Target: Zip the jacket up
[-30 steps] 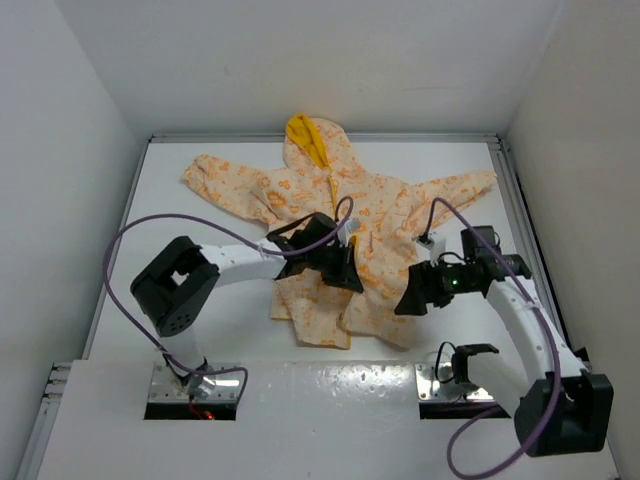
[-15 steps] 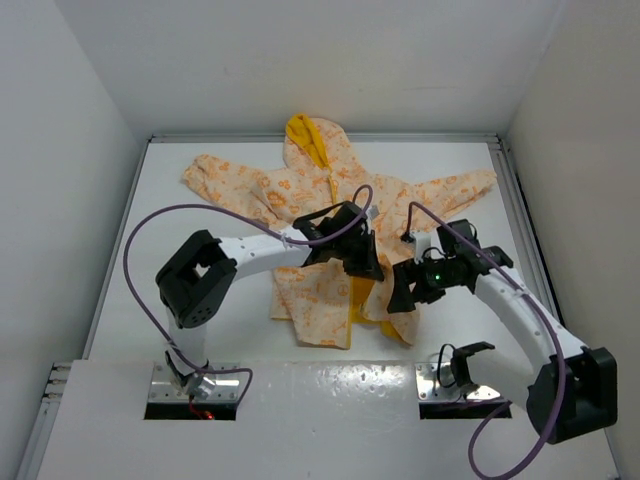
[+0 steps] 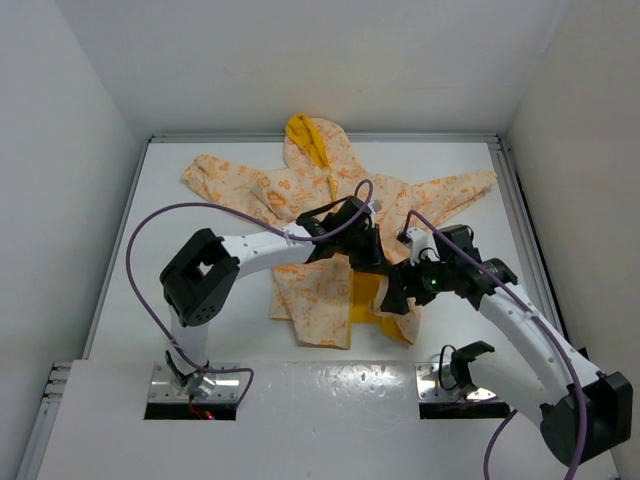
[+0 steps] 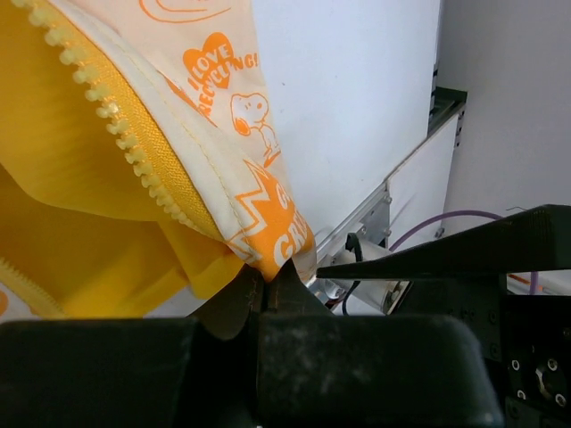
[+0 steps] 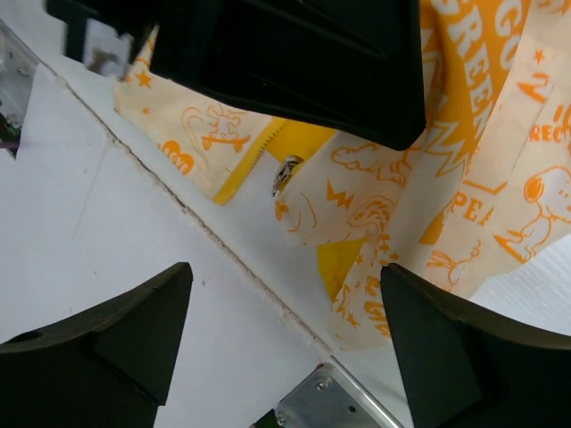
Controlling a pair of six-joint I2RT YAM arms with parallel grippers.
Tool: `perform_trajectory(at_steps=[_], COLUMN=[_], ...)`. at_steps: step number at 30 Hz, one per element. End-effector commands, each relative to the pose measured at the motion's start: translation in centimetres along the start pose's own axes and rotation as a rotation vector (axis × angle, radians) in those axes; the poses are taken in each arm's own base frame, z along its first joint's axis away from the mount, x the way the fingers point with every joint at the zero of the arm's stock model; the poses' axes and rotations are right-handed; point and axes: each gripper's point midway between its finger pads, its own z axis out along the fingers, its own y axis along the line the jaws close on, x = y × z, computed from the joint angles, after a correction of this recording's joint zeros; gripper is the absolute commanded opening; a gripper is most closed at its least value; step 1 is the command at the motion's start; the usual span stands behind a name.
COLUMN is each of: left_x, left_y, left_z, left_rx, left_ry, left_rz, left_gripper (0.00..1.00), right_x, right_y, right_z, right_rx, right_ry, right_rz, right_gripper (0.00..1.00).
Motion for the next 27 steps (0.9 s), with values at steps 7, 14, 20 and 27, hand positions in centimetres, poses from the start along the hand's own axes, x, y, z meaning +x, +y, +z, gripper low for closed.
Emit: perform_trajectory(at_steps=[7, 14, 20, 27], left_x=[-1.4, -1.5, -2.1, -3.3], left_y=[-2.3, -3.1, -2.3, -2.6], left_z=[-0.3, -1.1, -1.5, -2.8], left_rx=[0.065, 0.087, 0.073, 0.196], left_ry=[-0.024, -0.038, -0.047, -0.065], left_rz=[-0.033, -0.033, -0.049, -0.119], left_gripper=[0.0, 0.0, 0.0, 0.0], right_x=[-0.2, -0.8, -0.8, -1.0], right_y=[-1.1, -0.7, -0.7, -1.7], right_z=[0.3, 0.6, 1.8, 3.1], right_rx=[0.076, 0.061, 0.028, 0.055], right_ry=[-0.045, -0.051, -0.029, -0.01], right_rz=[0.04, 0.058, 0.114, 0.197], right_gripper=[0.81, 0.68, 0.7, 0.69])
